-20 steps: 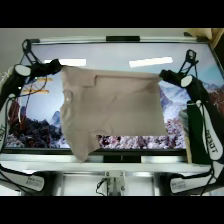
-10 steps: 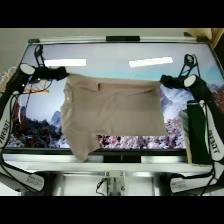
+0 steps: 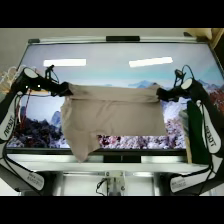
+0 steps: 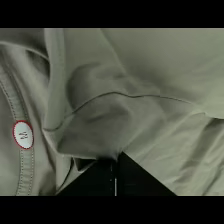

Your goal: Fold the shirts.

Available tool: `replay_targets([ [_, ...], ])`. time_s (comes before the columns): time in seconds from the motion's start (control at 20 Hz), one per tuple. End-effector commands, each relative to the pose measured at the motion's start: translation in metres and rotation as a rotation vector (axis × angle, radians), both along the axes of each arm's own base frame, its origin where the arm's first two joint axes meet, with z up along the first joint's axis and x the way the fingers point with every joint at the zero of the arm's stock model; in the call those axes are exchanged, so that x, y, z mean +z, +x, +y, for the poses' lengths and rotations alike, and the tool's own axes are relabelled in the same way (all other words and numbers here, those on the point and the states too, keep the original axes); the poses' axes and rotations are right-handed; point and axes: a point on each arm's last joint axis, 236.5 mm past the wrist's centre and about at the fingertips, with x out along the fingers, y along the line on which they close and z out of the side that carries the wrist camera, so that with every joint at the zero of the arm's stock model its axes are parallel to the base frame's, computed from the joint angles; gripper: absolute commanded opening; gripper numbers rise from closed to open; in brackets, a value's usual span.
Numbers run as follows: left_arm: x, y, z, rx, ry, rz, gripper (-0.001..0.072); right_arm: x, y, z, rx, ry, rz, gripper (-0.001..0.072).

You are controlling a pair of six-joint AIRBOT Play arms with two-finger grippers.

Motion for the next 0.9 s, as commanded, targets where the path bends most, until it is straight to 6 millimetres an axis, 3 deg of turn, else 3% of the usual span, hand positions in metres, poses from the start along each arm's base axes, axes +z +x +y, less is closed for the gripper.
replay_targets([
  [0.0, -0.008, -0.007, 0.000, -0.007, -0.006, 0.045, 0.0032, -0.007, -0.009, 0.002, 0.003, 0.003, 0.046, 0.0073],
  [0.25, -0.007, -0.014, 0.011, 0.001, -0.012, 0.079, 0.0032, -0.009, -0.010, -0.003, 0.003, -0.009, 0.052, 0.0077],
  [0.3, -0.008, -0.017, 0.008, -0.008, -0.017, 0.089, 0.0034, -0.009, -0.010, -0.002, 0.003, -0.007, 0.052, 0.0170],
  [0.35, -0.007, -0.020, 0.005, -0.019, -0.022, 0.099, 0.0118, -0.007, -0.010, 0.001, 0.006, 0.004, 0.049, 0.0386],
  [0.4, -0.005, -0.026, 0.002, -0.020, -0.035, 0.128, 0.0399, -0.002, -0.012, 0.004, 0.018, 0.017, 0.054, 0.0481],
  [0.45, 0.000, -0.033, 0.003, -0.022, -0.046, 0.163, 0.0540, 0.007, -0.018, 0.006, 0.048, 0.017, 0.068, 0.0481],
  [0.5, 0.010, -0.041, 0.008, -0.046, -0.054, 0.189, 0.0513, 0.019, -0.027, 0.003, 0.098, -0.012, 0.088, 0.0481],
  [0.6, 0.034, -0.059, 0.036, -0.053, -0.051, 0.243, 0.0366, 0.047, -0.055, -0.013, 0.223, -0.111, 0.140, 0.0481],
  [0.75, 0.066, -0.099, 0.074, -0.018, -0.045, 0.287, 0.0380, 0.077, -0.111, -0.051, 0.238, -0.185, 0.273, 0.0481],
  [0.85, 0.063, -0.136, 0.074, -0.020, -0.051, 0.280, 0.0379, 0.088, -0.139, -0.065, 0.188, -0.160, 0.306, 0.0481],
])
